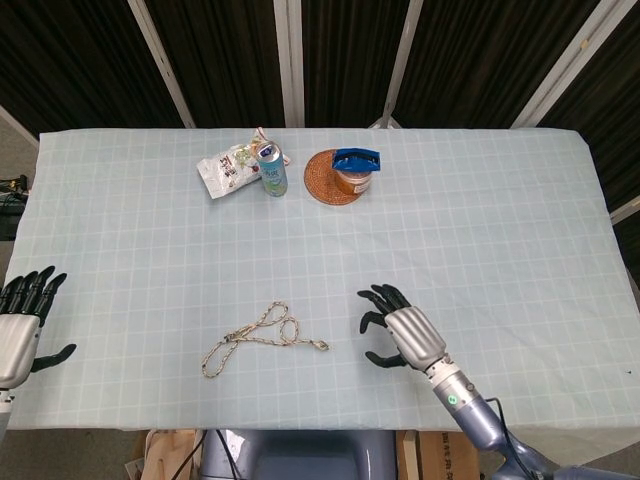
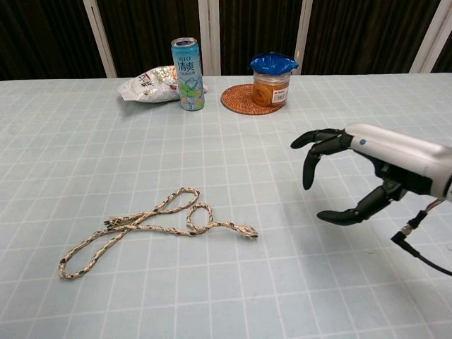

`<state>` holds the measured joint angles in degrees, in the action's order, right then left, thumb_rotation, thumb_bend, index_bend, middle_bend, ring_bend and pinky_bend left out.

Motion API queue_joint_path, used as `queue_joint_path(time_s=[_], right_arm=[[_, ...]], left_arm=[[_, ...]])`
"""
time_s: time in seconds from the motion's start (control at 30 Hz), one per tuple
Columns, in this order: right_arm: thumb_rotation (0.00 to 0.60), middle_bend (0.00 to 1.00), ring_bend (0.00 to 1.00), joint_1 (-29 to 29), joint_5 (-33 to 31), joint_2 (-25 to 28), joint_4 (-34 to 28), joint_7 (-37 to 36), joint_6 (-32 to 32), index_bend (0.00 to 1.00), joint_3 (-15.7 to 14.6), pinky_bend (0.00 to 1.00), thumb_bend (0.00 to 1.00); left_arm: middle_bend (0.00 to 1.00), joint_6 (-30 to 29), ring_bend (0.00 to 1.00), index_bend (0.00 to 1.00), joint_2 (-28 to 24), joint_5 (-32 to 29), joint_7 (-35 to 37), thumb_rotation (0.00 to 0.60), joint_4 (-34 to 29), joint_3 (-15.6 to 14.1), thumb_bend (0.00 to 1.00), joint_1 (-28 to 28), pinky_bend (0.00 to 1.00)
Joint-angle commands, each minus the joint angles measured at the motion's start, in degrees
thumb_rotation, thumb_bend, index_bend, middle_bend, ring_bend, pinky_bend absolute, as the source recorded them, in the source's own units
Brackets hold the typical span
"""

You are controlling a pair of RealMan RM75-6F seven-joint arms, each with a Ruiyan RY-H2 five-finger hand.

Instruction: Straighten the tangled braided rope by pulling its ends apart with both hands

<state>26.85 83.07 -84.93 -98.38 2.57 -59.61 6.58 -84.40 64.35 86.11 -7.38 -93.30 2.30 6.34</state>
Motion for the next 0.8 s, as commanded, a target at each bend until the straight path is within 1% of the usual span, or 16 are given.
queue_joint_path(time_s=[0.03, 0.27, 0.4, 0.6, 0.8], right_arm=[[0.6, 0.16, 0.0, 0.86, -2.07, -3.15, 0.95, 2.05, 0.16, 0.5, 0.47, 0.0, 0.27], [0.6, 0.16, 0.0, 2.01, -5.41, -8.27, 1.92, 4.87, 0.17, 0.5, 1.19, 0.0, 0.27], [0.6, 0.16, 0.0, 2.41, -6.56, -11.05, 3.63, 6.39, -0.37, 0.5, 1.33, 0.0, 0.27], [0.6, 0.16, 0.0, 3.17, -9.18, -15.18, 6.42, 7.87, -0.74, 0.52, 2.44, 0.0, 0.27], [0.6, 0.16, 0.0, 3.68, -10.53, -18.43, 8.79, 9.08, -1.01, 0.53, 2.37, 0.0, 0.32]], left_arm=[[0.0, 0.02, 0.0, 0.0, 0.01, -0.05, 0.23, 0.6, 0.05, 0.07, 0.0, 0.05, 0.0], [0.0, 0.36, 0.0, 0.0, -0.13, -0.3, 0.9, 0.6, 0.06, 0.1, 0.0, 0.17, 0.0], [0.0, 0.64, 0.0, 0.0, -0.2, -0.3, 1.01, 0.6, 0.04, -0.02, 0.0, 0.25, 0.0], [0.0, 0.81, 0.0, 0.0, -0.28, -0.37, 1.4, 0.6, -0.06, -0.02, 0.0, 0.34, 0.0], [0.0, 1.13, 0.0, 0.0, -0.4, -0.29, 1.87, 0.6, -0.15, -0.19, 0.0, 0.44, 0.0]])
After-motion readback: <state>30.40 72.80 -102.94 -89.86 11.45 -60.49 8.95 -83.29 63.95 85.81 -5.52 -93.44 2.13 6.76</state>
